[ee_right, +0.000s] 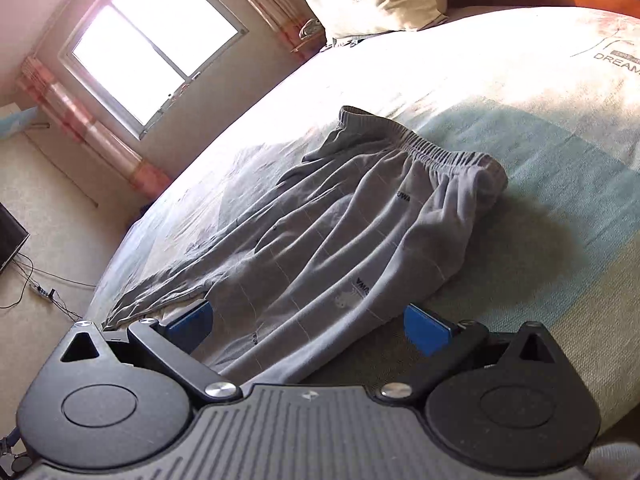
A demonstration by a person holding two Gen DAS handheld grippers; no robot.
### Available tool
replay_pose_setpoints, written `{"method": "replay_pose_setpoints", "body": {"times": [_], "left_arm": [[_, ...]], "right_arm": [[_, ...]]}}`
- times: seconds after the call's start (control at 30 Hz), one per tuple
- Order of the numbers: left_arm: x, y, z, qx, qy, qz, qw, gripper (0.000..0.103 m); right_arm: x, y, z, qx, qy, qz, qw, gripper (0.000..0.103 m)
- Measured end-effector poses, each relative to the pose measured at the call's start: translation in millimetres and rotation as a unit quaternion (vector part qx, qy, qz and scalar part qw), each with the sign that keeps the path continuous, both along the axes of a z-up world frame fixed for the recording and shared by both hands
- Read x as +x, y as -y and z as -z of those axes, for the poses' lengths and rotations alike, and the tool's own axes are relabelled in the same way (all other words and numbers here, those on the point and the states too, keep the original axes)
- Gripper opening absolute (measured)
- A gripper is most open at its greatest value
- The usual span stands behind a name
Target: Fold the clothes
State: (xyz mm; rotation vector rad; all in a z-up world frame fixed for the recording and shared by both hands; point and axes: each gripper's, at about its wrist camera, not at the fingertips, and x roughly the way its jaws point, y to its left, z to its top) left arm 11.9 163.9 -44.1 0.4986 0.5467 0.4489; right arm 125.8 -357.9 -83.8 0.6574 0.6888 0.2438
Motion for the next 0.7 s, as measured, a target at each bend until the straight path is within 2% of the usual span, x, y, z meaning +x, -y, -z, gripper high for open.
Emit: {"method": "replay_pose_setpoints", "body": {"times": [0.2, 0.43, 0.53, 0.7], "left_arm": [[12, 5, 8, -0.012, -0.011, -0.004, 0.9999, 0.097], [23, 8, 10, -0.026, -0.014, -0.005, 0.9996, 0.097], [25, 10, 13, -0.028, -0.012, -0.002, 0.9995, 0.097], [27, 7, 18, -0.034, -0.016, 0.0, 0.9993, 0.097]], "right_arm": [[52, -5, 18, -0.008, -0.024, -0.025, 0.999, 0.103], [106, -19, 12, -0.046, -0.029, -0.049, 0.997, 0.103], [108, -16, 3, -0.046, -0.029, -0.06, 0.997, 0.103], [50, 23, -6, 0.027, 0.002, -0.058, 0.998, 0.103]]}}
